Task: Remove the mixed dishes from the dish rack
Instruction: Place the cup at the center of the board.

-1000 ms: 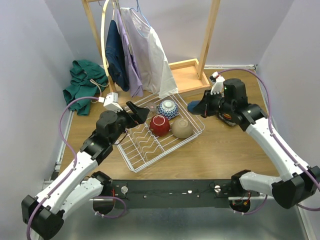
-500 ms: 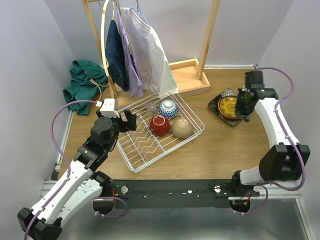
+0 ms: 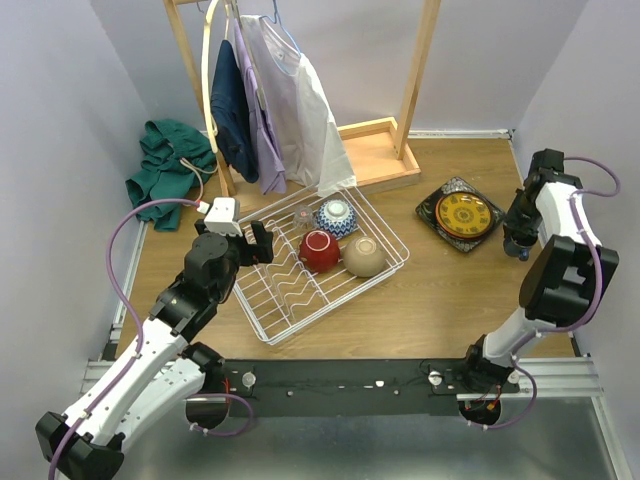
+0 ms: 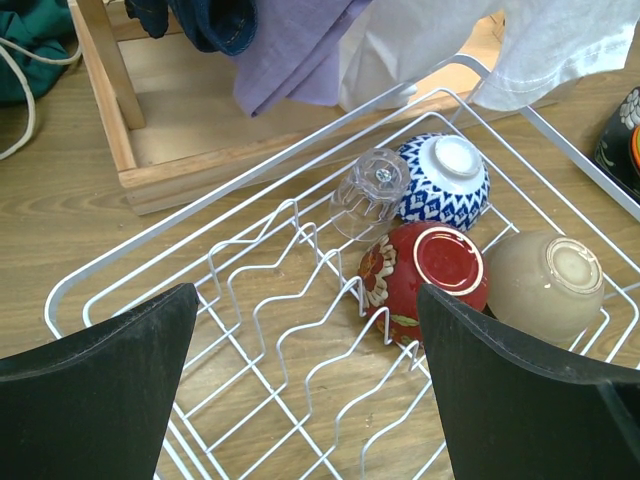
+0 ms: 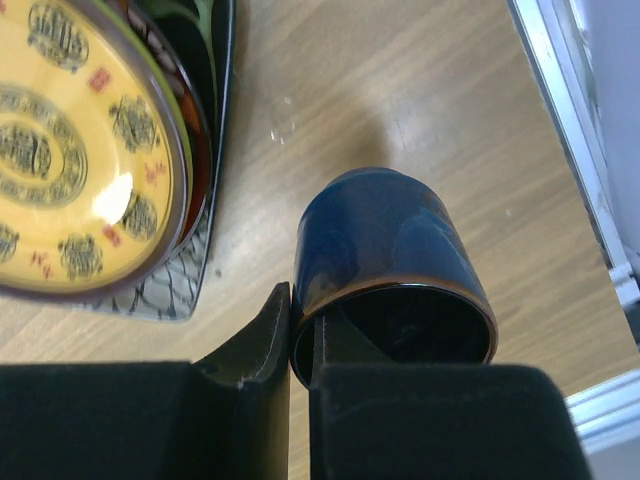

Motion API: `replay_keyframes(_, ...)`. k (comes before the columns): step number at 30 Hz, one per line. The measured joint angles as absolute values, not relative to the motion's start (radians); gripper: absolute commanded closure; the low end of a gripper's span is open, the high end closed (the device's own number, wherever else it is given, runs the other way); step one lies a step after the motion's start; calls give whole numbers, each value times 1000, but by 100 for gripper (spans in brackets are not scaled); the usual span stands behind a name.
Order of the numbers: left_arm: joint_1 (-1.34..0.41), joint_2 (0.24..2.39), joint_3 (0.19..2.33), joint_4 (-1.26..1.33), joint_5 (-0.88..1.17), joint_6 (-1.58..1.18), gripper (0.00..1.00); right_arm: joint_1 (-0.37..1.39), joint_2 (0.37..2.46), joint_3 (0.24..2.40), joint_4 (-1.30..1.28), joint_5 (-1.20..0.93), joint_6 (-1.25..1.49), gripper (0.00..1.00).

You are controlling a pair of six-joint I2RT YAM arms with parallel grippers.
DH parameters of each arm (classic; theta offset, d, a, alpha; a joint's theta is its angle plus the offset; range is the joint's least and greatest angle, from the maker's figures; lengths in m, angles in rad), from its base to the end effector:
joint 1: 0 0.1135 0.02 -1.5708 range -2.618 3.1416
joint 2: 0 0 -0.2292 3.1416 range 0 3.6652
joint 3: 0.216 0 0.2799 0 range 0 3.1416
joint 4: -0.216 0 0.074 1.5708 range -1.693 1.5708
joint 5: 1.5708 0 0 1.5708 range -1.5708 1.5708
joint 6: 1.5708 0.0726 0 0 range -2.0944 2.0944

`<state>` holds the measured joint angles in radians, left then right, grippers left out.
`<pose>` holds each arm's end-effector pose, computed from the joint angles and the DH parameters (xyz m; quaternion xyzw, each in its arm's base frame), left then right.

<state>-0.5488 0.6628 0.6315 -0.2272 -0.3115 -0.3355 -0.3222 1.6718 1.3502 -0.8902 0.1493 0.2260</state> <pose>0.2273 -0.1129 0.2694 -0.0108 0.7884 -0.1468 0.5973 0.3501 -0.1283 0.1755 0.2784 0.9410 -0.0819 0.1743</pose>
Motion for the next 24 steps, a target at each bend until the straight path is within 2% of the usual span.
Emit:
replay_keyframes(8,-549,659,632,-227,-314,-332,1,-346,1794,1407,-877,98,193,98)
replay_keyframes(11,-549,659,632,-227,-314,-329,1,-361,1840,1427,-867,84,179,85)
replay_keyframes(12,-549,659,632,-227,-314,-329,1,-366,1854,1428,-860,78,175,76)
replay_keyframes(14,-549,659,632,-227,-314,-329,1,-377,1871,1429,-853,68,171,63)
replay_keyframes(15,-549,659,632,-227,-315,-328,1,-382,1872,1431,-852,64,168,50)
replay_keyframes(17,-549,659,632,-228,-315,-326,1,-390,1872,1431,-847,62,160,40)
replay_keyframes(18,-549,659,632,-228,-315,-326,1,-394,1872,1431,-846,56,164,32)
replay_keyframes(21,-547,660,632,-228,-315,-323,1,-397,1870,1431,-846,41,163,22)
replay_keyframes(24,-544,669,632,-227,-315,-322,1,-397,1844,1431,-847,28,172,19)
